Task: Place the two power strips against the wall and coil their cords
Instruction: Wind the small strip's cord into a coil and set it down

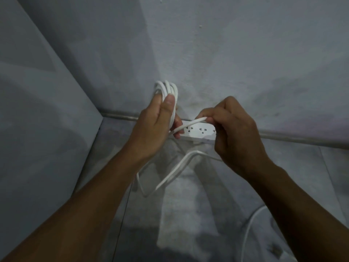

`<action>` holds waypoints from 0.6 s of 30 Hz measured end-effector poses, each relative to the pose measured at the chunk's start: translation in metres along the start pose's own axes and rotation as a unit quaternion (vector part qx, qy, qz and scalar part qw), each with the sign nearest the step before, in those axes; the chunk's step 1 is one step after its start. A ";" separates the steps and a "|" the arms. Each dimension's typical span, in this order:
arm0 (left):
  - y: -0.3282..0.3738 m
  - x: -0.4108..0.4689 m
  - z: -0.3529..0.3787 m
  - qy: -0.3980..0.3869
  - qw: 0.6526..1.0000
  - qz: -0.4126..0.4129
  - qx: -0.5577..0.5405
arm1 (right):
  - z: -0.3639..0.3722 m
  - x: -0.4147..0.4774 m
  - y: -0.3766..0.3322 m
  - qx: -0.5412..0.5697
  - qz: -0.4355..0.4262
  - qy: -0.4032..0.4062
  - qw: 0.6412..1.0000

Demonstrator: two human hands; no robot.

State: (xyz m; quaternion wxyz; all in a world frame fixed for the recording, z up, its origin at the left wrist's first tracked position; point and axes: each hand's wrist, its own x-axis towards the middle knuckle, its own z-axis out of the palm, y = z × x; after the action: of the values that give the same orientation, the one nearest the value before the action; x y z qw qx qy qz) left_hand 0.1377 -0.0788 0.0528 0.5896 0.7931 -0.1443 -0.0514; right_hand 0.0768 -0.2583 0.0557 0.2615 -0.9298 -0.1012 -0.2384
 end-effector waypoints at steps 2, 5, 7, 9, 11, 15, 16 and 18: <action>0.003 -0.004 0.005 -0.014 0.999 -0.018 0.024 | -0.001 0.007 -0.006 -0.004 -0.016 0.035 0.999; 0.006 -0.012 0.014 -0.046 0.999 -0.027 0.000 | -0.002 0.022 -0.008 -0.029 -0.032 0.087 0.995; 0.007 -0.013 0.014 -0.055 0.997 -0.041 -0.041 | 0.001 0.032 -0.001 -0.021 -0.011 0.087 0.996; 0.007 -0.011 0.013 -0.062 0.992 -0.062 -0.089 | 0.007 0.036 0.008 0.028 0.037 0.060 0.997; 0.010 -0.010 0.013 -0.075 0.984 -0.083 -0.139 | 0.017 0.035 0.014 0.098 0.074 0.042 0.991; 0.018 -0.006 0.010 -0.084 0.954 -0.142 -0.252 | 0.039 0.021 0.030 0.184 0.186 0.021 0.965; 0.021 -0.004 0.009 -0.089 0.948 -0.148 -0.269 | 0.045 0.014 0.034 0.193 0.226 0.010 0.955; 0.028 0.000 0.009 -0.093 0.945 -0.148 -0.278 | 0.056 0.000 0.041 0.217 0.282 -0.019 0.935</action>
State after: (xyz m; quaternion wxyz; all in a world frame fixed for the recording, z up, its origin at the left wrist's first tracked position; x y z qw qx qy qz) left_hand 0.1310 -0.0951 0.0767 0.7565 0.6016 -0.0597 -0.2495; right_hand 0.1116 -0.2631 -0.0039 0.5110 -0.8454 0.1107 -0.1095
